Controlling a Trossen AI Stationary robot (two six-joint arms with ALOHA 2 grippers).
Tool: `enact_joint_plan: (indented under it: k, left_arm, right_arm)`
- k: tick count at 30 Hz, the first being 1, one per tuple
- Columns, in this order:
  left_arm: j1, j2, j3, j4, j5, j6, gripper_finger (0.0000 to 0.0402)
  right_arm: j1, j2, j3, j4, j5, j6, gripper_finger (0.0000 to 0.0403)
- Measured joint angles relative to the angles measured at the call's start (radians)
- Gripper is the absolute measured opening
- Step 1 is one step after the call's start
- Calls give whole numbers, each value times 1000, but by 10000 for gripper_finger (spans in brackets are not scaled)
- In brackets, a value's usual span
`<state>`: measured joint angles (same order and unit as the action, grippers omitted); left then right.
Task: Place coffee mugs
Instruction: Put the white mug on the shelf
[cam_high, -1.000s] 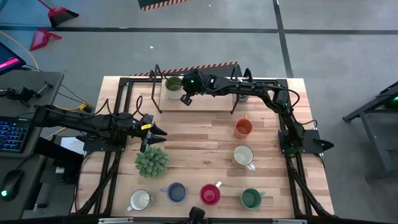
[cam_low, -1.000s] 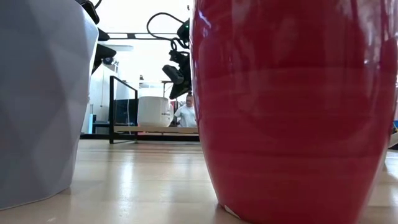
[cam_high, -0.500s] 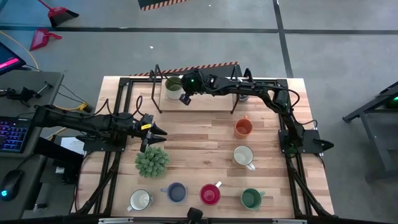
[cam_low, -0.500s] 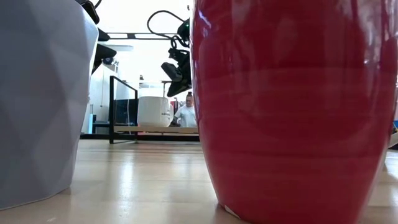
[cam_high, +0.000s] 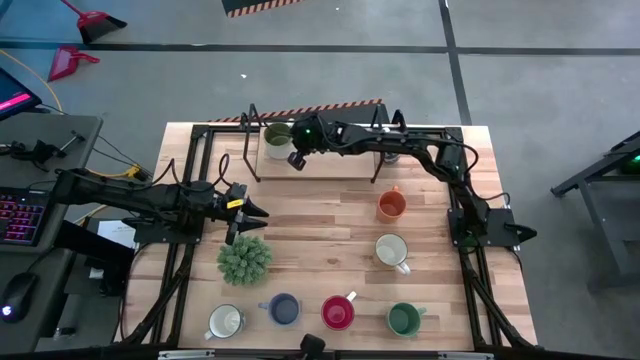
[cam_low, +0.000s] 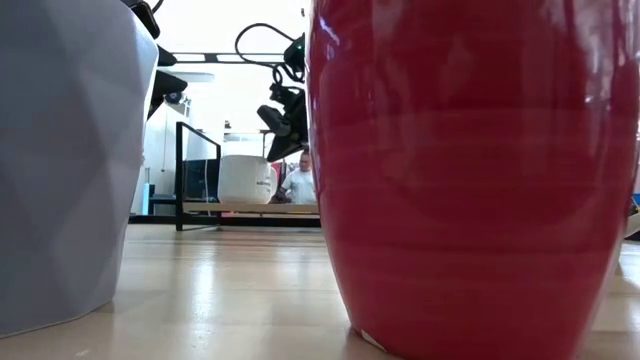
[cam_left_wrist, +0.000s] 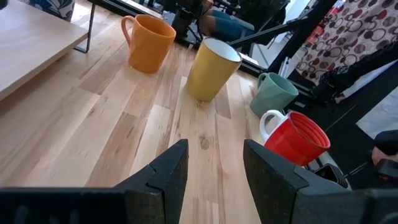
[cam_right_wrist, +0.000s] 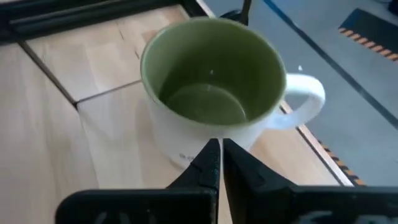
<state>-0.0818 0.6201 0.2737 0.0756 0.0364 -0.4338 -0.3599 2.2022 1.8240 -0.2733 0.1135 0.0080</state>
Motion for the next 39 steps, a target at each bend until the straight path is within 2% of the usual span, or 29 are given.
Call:
enact_joint_plan:
  k: [7, 11, 14, 29, 35, 39]
  left_arm:
    - [0, 0, 0, -2, 0, 0, 142]
    - [0, 0, 0, -3, 0, 0, 142]
    - [0, 0, 0, -2, 0, 0, 142]
    - [0, 0, 0, -3, 0, 0, 142]
    - [0, 0, 0, -3, 1, -1, 142]
    - [0, 0, 0, -3, 1, -1, 142]
  right_arm:
    - [1, 3, -1, 9, -13, 7, 0]
    - [1, 3, -1, 10, 43, 13, 0]
    - [0, 3, -1, 10, 45, 14, 0]
    - [0, 3, -1, 60, -61, 10, 0]
    - [3, 3, -1, 54, 104, 18, 0]
    - [2, 3, -1, 44, 145, 35, 0]
